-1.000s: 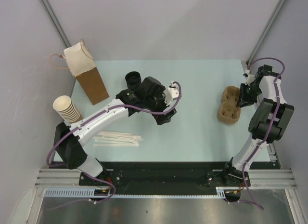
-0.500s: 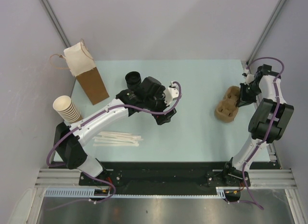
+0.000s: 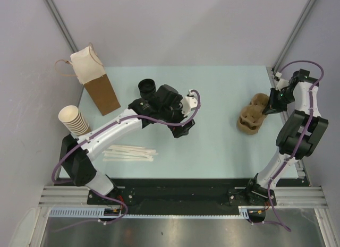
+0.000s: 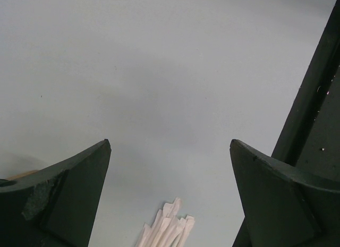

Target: Pack the takeout coffee

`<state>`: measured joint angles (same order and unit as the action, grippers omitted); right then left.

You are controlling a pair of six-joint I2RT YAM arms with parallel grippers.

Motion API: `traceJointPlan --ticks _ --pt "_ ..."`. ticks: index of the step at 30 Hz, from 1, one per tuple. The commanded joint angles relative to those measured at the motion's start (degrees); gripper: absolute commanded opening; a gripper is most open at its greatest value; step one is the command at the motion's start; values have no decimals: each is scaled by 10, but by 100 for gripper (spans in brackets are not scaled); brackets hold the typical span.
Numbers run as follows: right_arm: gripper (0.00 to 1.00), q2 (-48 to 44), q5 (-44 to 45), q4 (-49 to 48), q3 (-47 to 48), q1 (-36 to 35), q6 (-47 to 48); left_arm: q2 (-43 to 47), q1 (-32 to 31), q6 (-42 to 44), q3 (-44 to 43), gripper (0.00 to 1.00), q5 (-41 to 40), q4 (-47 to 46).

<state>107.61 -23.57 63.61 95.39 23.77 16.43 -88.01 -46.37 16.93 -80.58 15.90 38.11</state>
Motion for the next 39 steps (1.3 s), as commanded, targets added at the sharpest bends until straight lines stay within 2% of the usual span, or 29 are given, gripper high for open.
traceJointPlan --ticks 1,6,13,19,21,22,23,25,26,31,32,35,39 --pt "0 -43 -32 -5 -1 6 12 -10 2 -22 -22 100 16 -14" --pt "0 -59 -38 -17 -13 7 23 -27 23 -91 -41 100 74 -54" --pt "0 -85 -57 -17 -24 7 49 -88 30 -196 -98 94 186 -121" --pt "0 -116 -151 22 -26 5 80 -121 34 -275 -137 83 193 -187" --pt "0 -122 -176 34 -29 -5 88 -120 41 -326 -117 75 219 -217" --pt "0 -126 -204 41 -32 -8 90 -118 50 -349 -107 72 239 -263" --pt "0 -133 -219 47 -34 -14 96 -117 56 -406 -93 69 277 -294" --pt "0 -142 -255 55 -42 -28 99 -113 66 -459 -48 65 301 -373" --pt "0 -151 -266 56 -46 -33 101 -113 66 -489 -39 64 307 -379" --pt "0 -180 -305 61 -74 -78 111 -108 71 -554 1 51 339 -467" --pt "0 -187 -305 58 -79 -83 111 -105 73 -607 15 51 349 -546" --pt "0 -207 -304 48 -94 -103 106 -96 73 -685 73 50 371 -636" --pt "0 -230 -285 30 -105 -132 99 -92 69 -733 107 50 384 -686"
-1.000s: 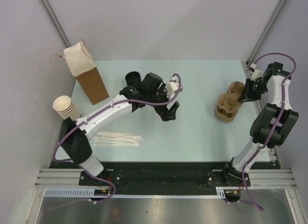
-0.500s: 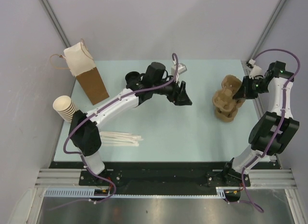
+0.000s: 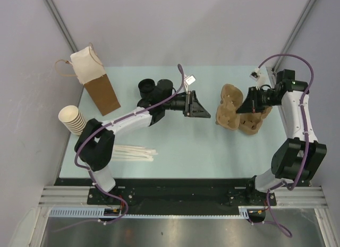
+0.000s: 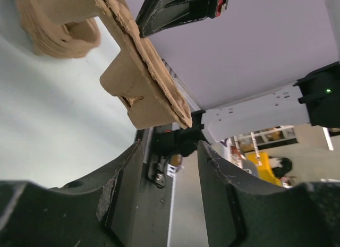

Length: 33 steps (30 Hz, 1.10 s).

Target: Pack the takeout coffee

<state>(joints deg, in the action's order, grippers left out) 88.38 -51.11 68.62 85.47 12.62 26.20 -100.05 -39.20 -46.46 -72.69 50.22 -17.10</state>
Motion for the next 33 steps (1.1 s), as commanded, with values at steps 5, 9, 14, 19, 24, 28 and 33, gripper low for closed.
traceJointPlan --ticks 5,9,14,19,24,28,33 --pt "0 -54 19 -43 -17 -52 -15 40 -2 -151 65 45 55 -201" --pt "0 -58 27 -49 -18 -64 -18 48 -2 -188 84 43 65 -266" --pt "0 -66 33 -51 -20 -75 -14 50 -1 -211 87 42 62 -297" --pt "0 -72 39 -52 -22 -85 -12 51 3 -196 77 40 52 -266" --pt "0 -73 39 -56 -23 -89 -16 53 2 -196 95 38 51 -264" --pt "0 -72 34 -60 -23 -90 -19 57 2 -194 110 38 50 -263" --pt "0 -71 30 -63 -23 -90 -25 60 2 -184 118 38 43 -244"
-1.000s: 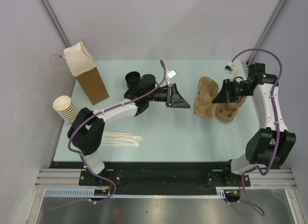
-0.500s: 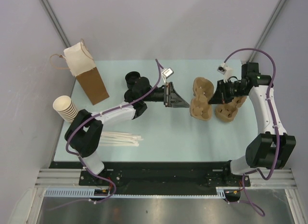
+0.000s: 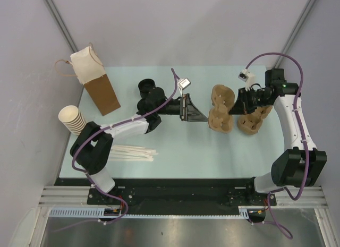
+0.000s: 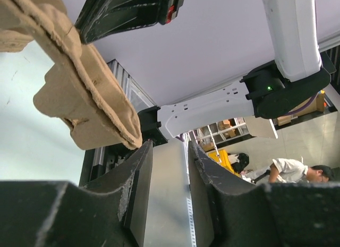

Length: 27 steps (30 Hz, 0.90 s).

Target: Pack the takeout coffee

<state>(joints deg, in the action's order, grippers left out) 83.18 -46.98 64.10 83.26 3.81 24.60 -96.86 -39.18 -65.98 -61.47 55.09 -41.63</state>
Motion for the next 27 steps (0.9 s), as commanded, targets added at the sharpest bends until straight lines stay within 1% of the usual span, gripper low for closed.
traceJointPlan --ticks 1,27 --pt "0 -20 -12 -19 0 -2 -9 27 2 10 8 38 -9 2" --pt "0 -33 -26 -25 0 -21 -17 9 -8 11 2 38 -17 13"
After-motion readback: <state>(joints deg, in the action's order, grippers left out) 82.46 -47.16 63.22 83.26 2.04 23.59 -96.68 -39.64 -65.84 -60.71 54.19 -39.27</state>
